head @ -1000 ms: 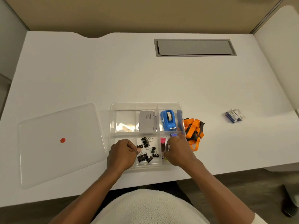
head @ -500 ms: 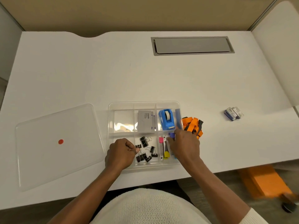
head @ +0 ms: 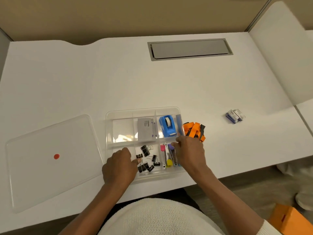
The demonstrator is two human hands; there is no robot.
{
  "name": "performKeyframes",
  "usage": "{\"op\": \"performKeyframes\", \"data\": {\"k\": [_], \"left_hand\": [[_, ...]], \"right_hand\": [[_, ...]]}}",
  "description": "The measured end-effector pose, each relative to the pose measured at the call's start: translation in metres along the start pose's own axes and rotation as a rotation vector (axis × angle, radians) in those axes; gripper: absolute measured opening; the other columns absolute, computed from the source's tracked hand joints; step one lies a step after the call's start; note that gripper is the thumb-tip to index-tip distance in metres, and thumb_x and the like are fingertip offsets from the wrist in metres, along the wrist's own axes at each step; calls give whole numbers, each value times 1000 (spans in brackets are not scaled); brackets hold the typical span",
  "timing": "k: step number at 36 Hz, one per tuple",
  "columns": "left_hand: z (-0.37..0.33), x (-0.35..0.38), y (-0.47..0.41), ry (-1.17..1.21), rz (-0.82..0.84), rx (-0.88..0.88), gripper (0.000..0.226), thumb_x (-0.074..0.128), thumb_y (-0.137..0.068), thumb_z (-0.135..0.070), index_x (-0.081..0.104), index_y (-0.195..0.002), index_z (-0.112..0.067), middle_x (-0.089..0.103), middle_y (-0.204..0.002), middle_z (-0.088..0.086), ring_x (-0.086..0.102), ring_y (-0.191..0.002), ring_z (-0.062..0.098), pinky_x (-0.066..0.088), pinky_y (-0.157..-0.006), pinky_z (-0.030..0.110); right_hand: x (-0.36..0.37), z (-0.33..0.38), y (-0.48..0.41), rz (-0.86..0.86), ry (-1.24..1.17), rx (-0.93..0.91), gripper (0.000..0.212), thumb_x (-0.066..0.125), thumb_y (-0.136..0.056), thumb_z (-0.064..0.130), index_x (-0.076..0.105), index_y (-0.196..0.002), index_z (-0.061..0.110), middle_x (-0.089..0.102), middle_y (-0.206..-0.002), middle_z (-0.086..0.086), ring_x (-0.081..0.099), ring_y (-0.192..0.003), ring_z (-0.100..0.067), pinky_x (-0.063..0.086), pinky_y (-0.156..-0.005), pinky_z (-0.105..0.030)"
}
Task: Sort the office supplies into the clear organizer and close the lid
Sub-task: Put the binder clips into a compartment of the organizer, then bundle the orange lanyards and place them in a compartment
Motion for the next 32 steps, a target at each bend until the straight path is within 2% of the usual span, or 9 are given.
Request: {"op": "performKeyframes", "data": {"k": [3, 7, 9, 12, 16, 19, 25, 29, 32], "left_hand": [[-15, -9, 9, -198, -114, 97, 38, 60, -97, -56, 61, -108, -20, 66, -104, -3, 63, -89, 18, 39, -62, 30], [-54, -23, 11, -181, -147, 264, 33, 62, -99, -49, 62, -114, -20, 67, -110, -2, 63, -96, 17, 43, -65, 30], [-83, -29, 9, -109, -112, 391, 35, 64, -99, -48, 62, -122, -21, 67, -117, -3, 62, -103, 17, 51, -75, 30], [-133, -39, 3, -25, -82, 560, 36, 70, -96, -43, 63, -124, -20, 67, -120, -2, 60, -109, 18, 51, -84, 32], [-198, -42, -20, -150, -29, 842, 41, 75, -92, -38, 61, -123, -14, 62, -123, 3, 53, -118, 22, 52, -87, 37], [-239, -33, -43, -311, 66, 955, 61, 85, -83, -37, 57, -130, -11, 59, -127, 8, 50, -120, 26, 52, -88, 39], [-278, -6, -76, -632, 301, 987, 78, 96, -69, -37, 55, -131, -13, 57, -122, 9, 59, -111, 27, 57, -92, 41], [-282, 11, -79, -731, 326, 984, 54, 90, -77, -40, 65, -119, -18, 57, -103, 4, 65, -96, 24, 63, -87, 40], [-283, 20, -80, -675, 326, 979, 46, 87, -80, -31, 65, -117, -15, 57, -109, 6, 63, -94, 24, 60, -79, 37]], "right_hand": [[-25, -15, 2, -148, -86, 33, 25, 67, -97, 34, 74, -116, 19, 78, -105, -2, 72, -89, -19, 55, -88, -30], [-49, -52, -2, -255, -163, 81, 27, 77, -90, 30, 72, -116, 25, 76, -111, 2, 72, -87, -16, 61, -86, -35], [-53, -70, -7, -224, -177, 85, 41, 83, -83, 31, 67, -121, 27, 71, -117, 2, 70, -88, -14, 61, -80, -32], [-50, -93, -15, -106, -120, 105, 74, 89, -75, 39, 52, -139, 29, 60, -132, -3, 68, -93, -13, 56, -74, -25], [-33, -108, -19, 22, -111, 110, 109, 92, -64, 54, 34, -153, 31, 44, -148, -6, 68, -107, -21, 60, -90, -38], [-18, -113, -22, 47, -129, 77, 121, 91, -60, 60, 24, -157, 31, 34, -152, -9, 68, -108, -26, 59, -91, -37], [7, -114, -33, -60, -199, 18, 114, 90, -65, 55, 28, -155, 23, 38, -144, -14, 70, -103, -33, 59, -87, -37], [13, -118, -40, -123, -245, -1, 99, 90, -70, 48, 38, -150, 21, 42, -137, -14, 69, -94, -31, 58, -79, -33], [14, -125, -49, -114, -266, 11, 87, 91, -70, 43, 48, -143, 23, 48, -128, -11, 61, -85, -20, 50, -71, -21]]}}
Point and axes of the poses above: each hand's wrist, its own y-axis away from the middle knuckle, its own x-axis out of the palm, z = x × y, the point moved 2 cm from there along -y, towards the middle knuckle
